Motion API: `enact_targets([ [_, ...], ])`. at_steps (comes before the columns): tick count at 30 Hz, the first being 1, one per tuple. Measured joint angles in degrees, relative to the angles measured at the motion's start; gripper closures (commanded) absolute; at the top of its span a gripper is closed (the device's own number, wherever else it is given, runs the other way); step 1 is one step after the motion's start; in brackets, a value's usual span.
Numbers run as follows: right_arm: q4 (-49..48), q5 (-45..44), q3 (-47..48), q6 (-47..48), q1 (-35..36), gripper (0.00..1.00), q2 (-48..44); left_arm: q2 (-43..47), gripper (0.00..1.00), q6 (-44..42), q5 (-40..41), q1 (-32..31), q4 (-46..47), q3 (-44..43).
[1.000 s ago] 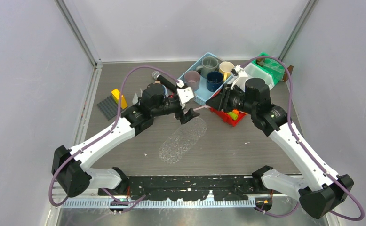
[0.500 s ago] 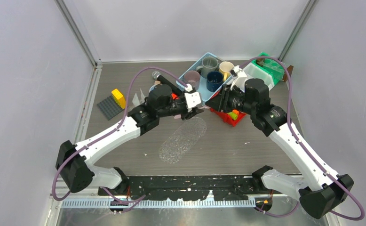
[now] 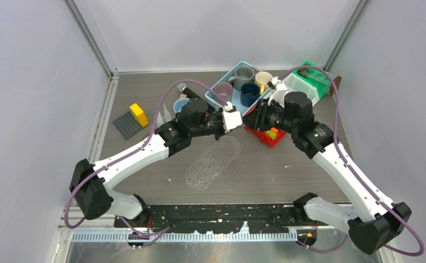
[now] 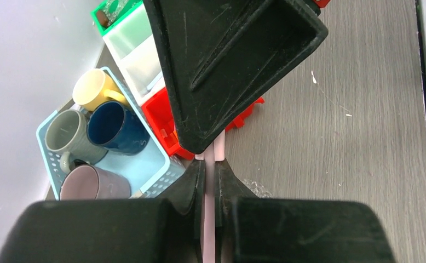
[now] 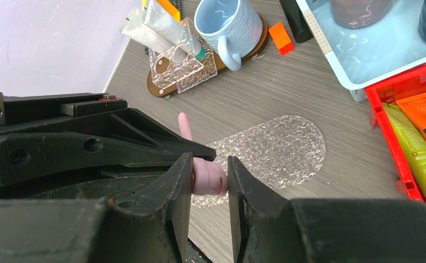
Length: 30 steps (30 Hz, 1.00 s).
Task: Prepare toiletry sets of a toothbrush and toothpaste on the tray
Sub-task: Pick up the toothbrush from the storage box.
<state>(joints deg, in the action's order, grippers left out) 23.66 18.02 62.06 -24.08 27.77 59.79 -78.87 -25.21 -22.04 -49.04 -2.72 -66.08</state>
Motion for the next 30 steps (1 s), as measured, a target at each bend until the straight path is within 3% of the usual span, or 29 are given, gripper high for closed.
enact_targets([
  [3,-0.07,0.00,-0.04,-0.02,0.00,0.81,0.13,0.00,1.00,-0.59,0.61,-0.11,-0.59,-0.15],
  [6,-0.31,0.02,-0.33,-0.07,0.04,0.54,0.24,0.00,1.00,-0.76,1.53,-0.20,-1.03,-0.15],
  [10,-1.49,-0.07,-1.07,-0.61,0.04,0.36,0.20,0.63,1.00,-0.98,4.55,-0.39,-0.55,0.76],
  [20,-5.31,-5.46,-4.24,-1.31,0.15,0.26,-5.14,7.37,1.00,-0.98,21.16,-0.39,8.26,11.13],
  [30,-6.84,-10.32,-6.58,-0.46,0.15,0.25,-8.55,9.90,0.99,-1.20,37.00,0.17,30.67,24.52],
])
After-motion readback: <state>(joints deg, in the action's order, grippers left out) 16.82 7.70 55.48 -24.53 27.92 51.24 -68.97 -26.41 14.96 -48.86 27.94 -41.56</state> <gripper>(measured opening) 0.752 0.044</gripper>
